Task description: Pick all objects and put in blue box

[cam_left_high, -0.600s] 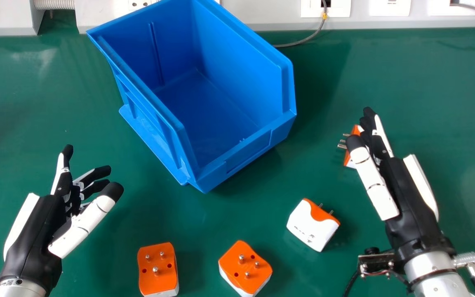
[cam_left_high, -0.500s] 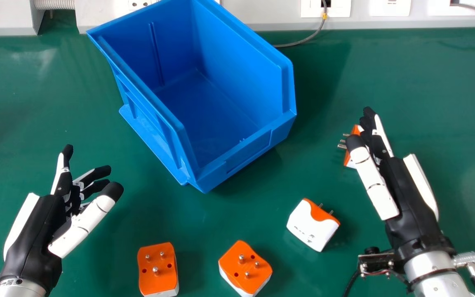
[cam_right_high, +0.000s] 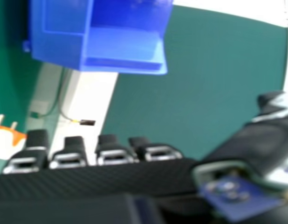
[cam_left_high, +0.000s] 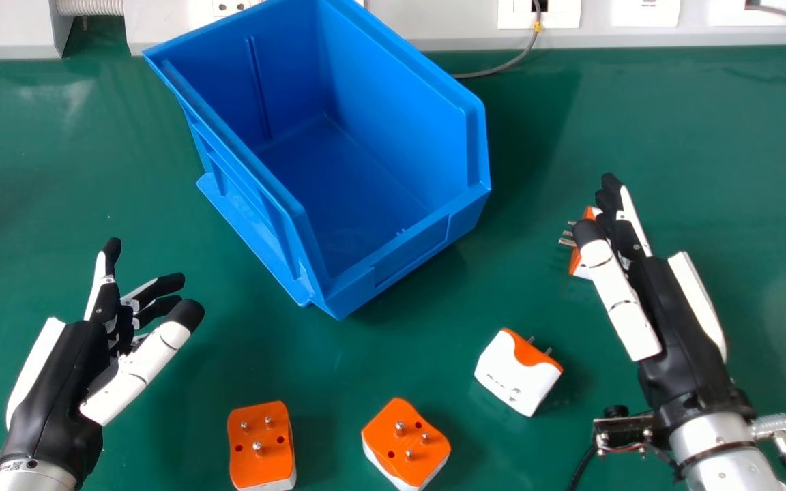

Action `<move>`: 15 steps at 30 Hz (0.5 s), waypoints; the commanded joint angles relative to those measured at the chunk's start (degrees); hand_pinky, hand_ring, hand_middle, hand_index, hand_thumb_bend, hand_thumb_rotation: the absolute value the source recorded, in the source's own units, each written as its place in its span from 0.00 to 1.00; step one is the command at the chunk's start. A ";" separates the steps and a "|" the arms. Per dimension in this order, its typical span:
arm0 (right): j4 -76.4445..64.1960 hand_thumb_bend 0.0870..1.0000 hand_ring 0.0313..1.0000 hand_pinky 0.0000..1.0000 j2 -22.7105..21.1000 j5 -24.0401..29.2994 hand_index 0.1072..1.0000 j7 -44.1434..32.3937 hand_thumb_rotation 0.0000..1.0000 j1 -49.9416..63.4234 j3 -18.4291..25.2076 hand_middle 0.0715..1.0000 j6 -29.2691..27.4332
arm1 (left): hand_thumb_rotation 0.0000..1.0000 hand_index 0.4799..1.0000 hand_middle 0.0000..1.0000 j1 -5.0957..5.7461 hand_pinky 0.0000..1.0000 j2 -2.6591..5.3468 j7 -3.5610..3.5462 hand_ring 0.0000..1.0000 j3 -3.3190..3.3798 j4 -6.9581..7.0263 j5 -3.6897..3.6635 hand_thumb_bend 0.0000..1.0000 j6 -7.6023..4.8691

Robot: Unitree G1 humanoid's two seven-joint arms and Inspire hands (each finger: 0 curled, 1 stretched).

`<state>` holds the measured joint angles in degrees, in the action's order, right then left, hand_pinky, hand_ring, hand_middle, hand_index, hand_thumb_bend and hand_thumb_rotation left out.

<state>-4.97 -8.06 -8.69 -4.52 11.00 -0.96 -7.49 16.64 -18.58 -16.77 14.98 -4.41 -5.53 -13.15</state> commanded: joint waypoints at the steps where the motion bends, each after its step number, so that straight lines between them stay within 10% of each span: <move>1: -1.27 0.12 1.00 0.96 -1.84 -4.12 1.00 3.02 1.00 -0.71 0.55 1.00 -3.30 | 0.64 0.83 0.87 -0.21 0.74 -0.42 0.49 0.86 0.02 1.20 0.57 0.79 -0.66; 7: 2.43 0.14 1.00 0.94 -6.73 -15.59 1.00 9.97 0.96 -2.41 0.95 1.00 -6.87 | 0.64 0.83 0.87 0.19 0.74 0.36 1.20 0.86 -1.10 2.32 1.53 0.78 -0.87; 15: 3.00 0.26 1.00 0.91 -11.05 -14.90 1.00 7.20 0.83 -5.21 4.03 1.00 -2.08 | 0.64 0.83 0.88 0.60 0.74 2.46 1.54 0.86 -2.80 3.92 1.04 0.78 -1.48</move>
<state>-1.10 -17.68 -24.82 3.29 7.81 1.83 -10.11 17.21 -16.32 -15.49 12.36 -2.02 -4.37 -13.19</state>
